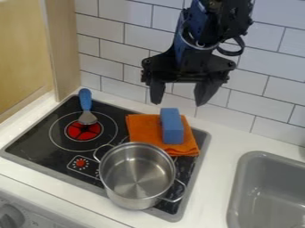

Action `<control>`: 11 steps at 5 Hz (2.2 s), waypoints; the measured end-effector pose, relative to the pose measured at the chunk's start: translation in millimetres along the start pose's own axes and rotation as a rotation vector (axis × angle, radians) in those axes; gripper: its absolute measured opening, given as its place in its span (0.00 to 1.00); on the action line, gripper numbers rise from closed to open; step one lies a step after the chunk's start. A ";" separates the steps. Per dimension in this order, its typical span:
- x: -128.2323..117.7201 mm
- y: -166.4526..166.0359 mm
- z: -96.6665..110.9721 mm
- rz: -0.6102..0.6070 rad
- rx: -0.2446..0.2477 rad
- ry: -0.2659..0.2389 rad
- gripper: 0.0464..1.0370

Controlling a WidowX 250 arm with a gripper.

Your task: Move the blue thing to left of the silver pot

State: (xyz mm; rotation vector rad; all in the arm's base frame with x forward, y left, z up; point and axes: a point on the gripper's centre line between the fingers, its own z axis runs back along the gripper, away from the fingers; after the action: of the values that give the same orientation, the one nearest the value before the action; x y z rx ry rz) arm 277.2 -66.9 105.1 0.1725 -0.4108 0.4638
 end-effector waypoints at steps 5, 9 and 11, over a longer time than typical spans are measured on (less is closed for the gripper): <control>8.9 -17.1 -66.2 0.067 0.064 0.124 0.96; 15.9 -14.3 -113.0 0.126 0.121 0.181 0.93; 17.7 -10.8 -114.1 0.119 0.144 0.167 0.53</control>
State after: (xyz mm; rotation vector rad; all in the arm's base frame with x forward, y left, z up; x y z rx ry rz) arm 336.0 -40.5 8.7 0.2480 -0.2241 0.6206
